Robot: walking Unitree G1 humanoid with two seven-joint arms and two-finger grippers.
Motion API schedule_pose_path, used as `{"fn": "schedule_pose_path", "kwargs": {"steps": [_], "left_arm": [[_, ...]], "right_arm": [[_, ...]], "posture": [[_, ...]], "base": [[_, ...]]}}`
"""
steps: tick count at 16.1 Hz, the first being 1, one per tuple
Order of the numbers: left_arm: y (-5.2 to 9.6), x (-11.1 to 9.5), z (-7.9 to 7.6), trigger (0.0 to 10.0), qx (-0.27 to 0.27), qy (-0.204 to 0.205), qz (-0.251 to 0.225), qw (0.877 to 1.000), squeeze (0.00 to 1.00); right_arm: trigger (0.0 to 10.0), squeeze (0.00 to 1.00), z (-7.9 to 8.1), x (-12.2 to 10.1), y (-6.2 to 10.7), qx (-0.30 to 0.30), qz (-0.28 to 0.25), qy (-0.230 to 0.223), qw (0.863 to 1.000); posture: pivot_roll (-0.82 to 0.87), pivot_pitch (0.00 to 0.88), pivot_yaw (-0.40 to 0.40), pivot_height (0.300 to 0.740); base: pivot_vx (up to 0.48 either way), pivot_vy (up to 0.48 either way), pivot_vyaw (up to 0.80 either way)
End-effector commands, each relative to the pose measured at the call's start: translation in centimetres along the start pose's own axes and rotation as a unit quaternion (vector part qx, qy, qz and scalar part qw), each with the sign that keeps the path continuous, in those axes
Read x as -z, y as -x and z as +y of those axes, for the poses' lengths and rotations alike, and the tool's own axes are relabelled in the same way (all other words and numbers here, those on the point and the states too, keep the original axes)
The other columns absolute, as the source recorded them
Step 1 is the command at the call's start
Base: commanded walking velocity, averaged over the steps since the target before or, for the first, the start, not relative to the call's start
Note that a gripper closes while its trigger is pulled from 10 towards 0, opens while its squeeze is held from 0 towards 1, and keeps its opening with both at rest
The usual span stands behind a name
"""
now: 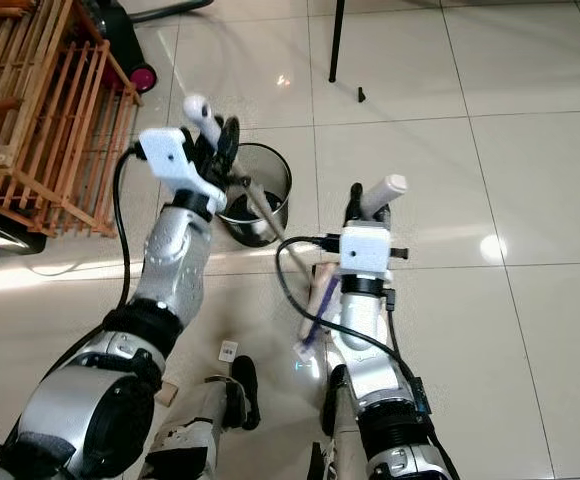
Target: Sweep floor
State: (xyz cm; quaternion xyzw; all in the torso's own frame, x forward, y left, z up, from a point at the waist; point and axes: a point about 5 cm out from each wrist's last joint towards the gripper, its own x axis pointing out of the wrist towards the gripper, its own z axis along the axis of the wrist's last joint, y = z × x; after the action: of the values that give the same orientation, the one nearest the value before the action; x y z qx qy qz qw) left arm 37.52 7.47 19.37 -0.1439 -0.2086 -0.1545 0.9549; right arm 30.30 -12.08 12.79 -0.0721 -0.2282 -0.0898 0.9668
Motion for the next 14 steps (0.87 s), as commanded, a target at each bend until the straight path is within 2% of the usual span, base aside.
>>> {"fn": "schedule_pose_path", "kwargs": {"steps": [1,3,6,7,9,10,11,12,13,14], "left_arm": [[-0.5,-0.4,-0.6,10.0,0.018,0.031,-0.008,0.999,0.0],[-0.8,-0.4,-1.5,10.0,0.052,0.043,0.0,0.998,0.0],[-1.1,-0.6,-2.3,10.0,0.104,0.037,0.011,0.994,0.0],[-1.2,-1.0,-2.1,10.0,0.123,0.039,0.015,0.991,0.0],[-1.1,-1.7,-1.7,10.0,0.139,0.031,0.008,0.99,0.0],[-0.9,-2.6,-1.3,10.0,0.164,0.012,-0.005,0.986,0.0],[-0.9,-3.0,-1.2,10.0,0.169,0.008,-0.011,0.985,0.0],[-0.7,-4.3,-0.9,10.0,0.189,0.002,-0.024,0.982,0.0],[-0.2,-5.2,-0.7,10.0,0.212,-0.008,-0.024,0.977,0.0],[0.5,-5.2,-0.4,10.0,0.22,-0.011,-0.007,0.976,0.0]], "right_arm": [[10.0,0.0,0.3,1.3,1.5,0.0,0.047,-0.022,0.999],[10.0,0.0,-0.1,1.5,1.6,-0.001,0.05,-0.02,0.999],[10.0,0.0,-1.0,1.8,1.6,-0.002,0.054,-0.014,0.998],[10.0,0.0,-2.0,2.0,1.4,0.009,0.059,-0.01,0.998],[10.0,0.0,-3.1,2.2,1.3,0.024,0.062,-0.005,0.998],[10.0,0.0,-4.0,2.2,1.3,0.038,0.063,-0.002,0.997],[10.0,0.0,-4.2,2.2,1.2,0.041,0.062,-0.003,0.997],[10.0,0.0,-5.0,2.1,0.9,0.052,0.059,-0.004,0.997],[10.0,0.0,-5.6,2.0,0.6,0.059,0.058,-0.004,0.997],[10.0,0.0,-6.1,2.0,0.5,0.066,0.062,-0.004,0.996]], "posture": [[0.07,0.336,0.151,0.74],[0.06,0.315,0.153,0.74],[0.05,0.291,0.16,0.74],[0.03,0.263,0.165,0.74],[0.02,0.23,0.165,0.74],[0.02,0.222,0.163,0.74],[0.02,0.214,0.163,0.74],[0.03,0.2,0.158,0.74],[0.03,0.19,0.157,0.74],[0.03,0.181,0.154,0.74]], "base": [[0.0,0.0,0.0],[0.0,0.0,0.0],[0.0,0.0,0.0],[0.0,0.0,0.0],[0.0,0.0,0.0],[0.0,0.0,0.0],[0.0,0.0,0.0],[0.0,0.0,0.0],[0.0,0.0,0.0],[0.0,0.0,0.0]]}}
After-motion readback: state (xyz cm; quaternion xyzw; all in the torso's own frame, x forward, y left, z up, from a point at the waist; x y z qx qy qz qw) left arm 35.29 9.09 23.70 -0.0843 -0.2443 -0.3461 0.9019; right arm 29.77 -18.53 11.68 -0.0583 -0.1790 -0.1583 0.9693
